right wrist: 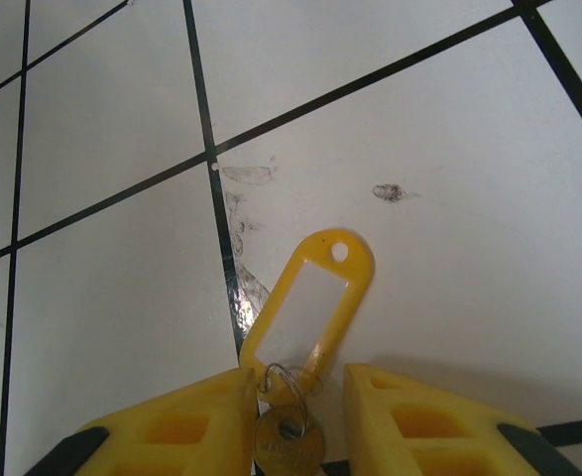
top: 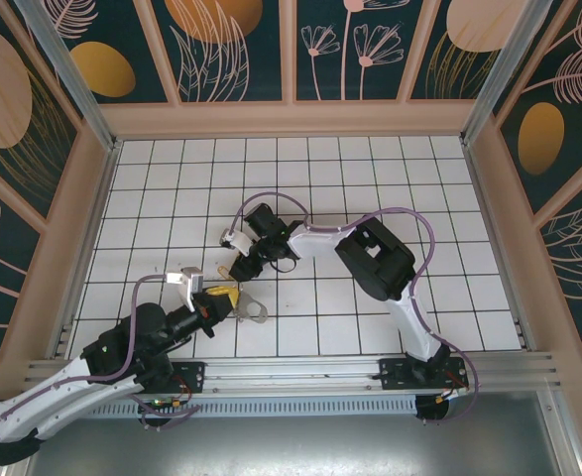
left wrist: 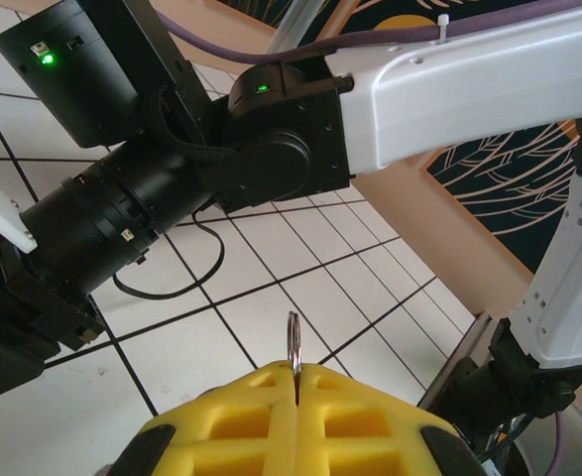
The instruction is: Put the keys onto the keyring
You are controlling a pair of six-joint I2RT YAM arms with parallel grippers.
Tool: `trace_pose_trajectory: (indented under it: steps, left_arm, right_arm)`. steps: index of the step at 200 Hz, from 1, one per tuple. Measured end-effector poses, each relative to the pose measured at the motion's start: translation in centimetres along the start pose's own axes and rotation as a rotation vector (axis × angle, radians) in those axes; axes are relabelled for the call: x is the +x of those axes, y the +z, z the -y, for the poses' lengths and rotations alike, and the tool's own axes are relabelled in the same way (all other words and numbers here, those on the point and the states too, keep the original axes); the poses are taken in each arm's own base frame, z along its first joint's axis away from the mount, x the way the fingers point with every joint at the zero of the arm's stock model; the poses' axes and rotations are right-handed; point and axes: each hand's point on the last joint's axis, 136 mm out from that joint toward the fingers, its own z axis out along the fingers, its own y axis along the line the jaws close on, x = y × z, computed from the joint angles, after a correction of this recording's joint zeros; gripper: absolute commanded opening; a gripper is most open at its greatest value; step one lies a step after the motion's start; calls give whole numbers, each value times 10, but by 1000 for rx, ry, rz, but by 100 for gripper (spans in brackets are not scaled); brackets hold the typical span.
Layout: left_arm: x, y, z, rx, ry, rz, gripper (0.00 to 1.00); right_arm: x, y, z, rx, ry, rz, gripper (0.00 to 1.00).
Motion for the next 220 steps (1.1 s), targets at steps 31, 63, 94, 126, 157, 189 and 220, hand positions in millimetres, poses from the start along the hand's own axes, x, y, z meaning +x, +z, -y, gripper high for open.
trace_pose_trajectory:
  steps: [31,63,94,126,157,189,220]
  left_arm:
    - [-1,0,0,2,-1,3,0]
    - [-1,0,0,2,-1,3,0]
    - [0,0,0,2,0,2,0]
    - [0,0,0,2,-1,2,0]
    - [0,-1,0,4,-1,5,0]
    - [0,-1,0,4,-1,5,0]
    - [0,-1,0,4,-1,5,0]
  right_arm:
    - [1,1,-2,-3,1,-6,23]
    - [2,3,-5,-8,-3,-9,18]
    - [3,5,-10,-16,-6,-18,10]
    - [3,6,-13,-30,-8,-17,3]
    - [3,6,-13,-32,-8,-17,0]
    - [4,5,-12,-30,-7,-14,0]
    - [11,-4,-12,-23,5,-18,0]
